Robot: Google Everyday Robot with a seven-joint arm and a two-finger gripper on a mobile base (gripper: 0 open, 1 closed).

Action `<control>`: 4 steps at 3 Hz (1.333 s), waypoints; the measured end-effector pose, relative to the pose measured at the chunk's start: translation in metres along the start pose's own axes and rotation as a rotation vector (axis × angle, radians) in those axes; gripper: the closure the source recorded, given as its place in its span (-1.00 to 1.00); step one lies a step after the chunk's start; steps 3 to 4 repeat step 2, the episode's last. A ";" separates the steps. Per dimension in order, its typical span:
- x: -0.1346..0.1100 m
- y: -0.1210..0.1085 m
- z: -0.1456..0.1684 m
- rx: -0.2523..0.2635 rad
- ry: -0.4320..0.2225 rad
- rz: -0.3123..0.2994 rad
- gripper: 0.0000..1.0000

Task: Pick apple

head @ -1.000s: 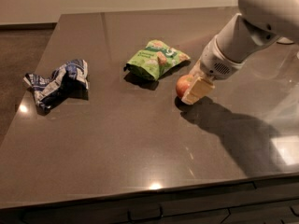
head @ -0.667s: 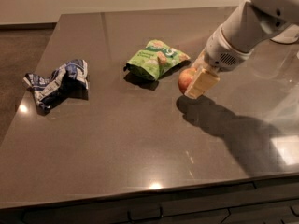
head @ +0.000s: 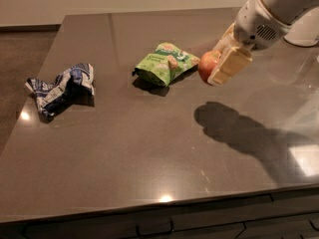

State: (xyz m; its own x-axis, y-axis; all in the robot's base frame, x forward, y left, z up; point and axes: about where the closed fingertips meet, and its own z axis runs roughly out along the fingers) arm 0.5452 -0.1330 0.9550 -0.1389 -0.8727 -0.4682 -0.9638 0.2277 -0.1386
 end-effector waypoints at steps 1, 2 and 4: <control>-0.008 -0.009 -0.036 -0.002 -0.064 -0.024 1.00; -0.009 -0.010 -0.036 0.002 -0.067 -0.025 1.00; -0.009 -0.010 -0.036 0.002 -0.067 -0.025 1.00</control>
Offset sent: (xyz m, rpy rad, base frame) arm -0.0034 -0.0214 0.0572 0.0804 -0.0393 0.0470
